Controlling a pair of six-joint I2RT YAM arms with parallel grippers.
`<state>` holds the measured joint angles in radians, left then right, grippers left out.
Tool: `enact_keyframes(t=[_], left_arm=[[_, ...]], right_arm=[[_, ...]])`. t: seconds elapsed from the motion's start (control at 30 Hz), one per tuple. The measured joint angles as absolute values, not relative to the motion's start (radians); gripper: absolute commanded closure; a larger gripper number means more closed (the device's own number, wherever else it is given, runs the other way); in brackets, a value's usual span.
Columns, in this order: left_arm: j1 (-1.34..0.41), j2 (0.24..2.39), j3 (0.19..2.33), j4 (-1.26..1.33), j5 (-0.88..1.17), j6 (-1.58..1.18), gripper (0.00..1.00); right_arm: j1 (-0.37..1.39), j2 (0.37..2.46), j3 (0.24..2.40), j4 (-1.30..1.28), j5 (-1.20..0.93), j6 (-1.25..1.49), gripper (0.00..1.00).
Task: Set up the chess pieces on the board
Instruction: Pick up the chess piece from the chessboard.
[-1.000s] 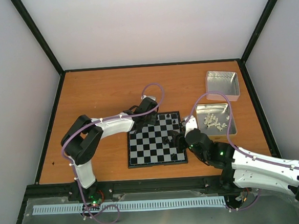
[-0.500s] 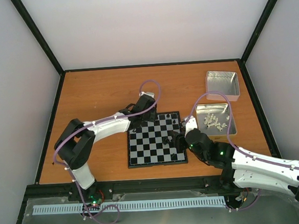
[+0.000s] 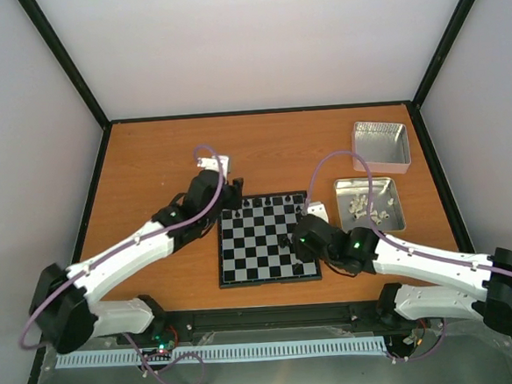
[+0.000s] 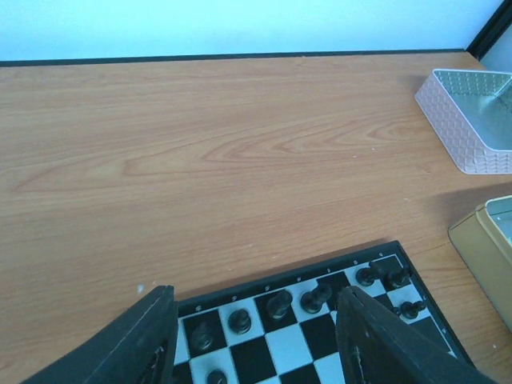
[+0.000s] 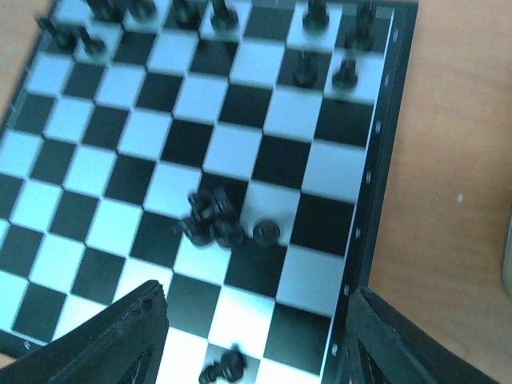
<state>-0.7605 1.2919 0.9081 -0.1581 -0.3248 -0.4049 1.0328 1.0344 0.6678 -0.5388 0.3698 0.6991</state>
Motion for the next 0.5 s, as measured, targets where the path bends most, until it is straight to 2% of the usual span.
enact_keyframes(t=[0.23, 0.5], left_arm=[[-0.752, 1.039, 0.735, -0.155, -0.357, -0.414, 0.39], [-0.749, 0.918, 0.620, -0.152, -0.359, -0.427, 0.38]], right_arm=[[1.028, 1.127, 0.675, -0.656, 0.209, 0.808, 0.43], [1.028, 1.271, 0.722, -0.699, 0.095, 0.845, 0.51]])
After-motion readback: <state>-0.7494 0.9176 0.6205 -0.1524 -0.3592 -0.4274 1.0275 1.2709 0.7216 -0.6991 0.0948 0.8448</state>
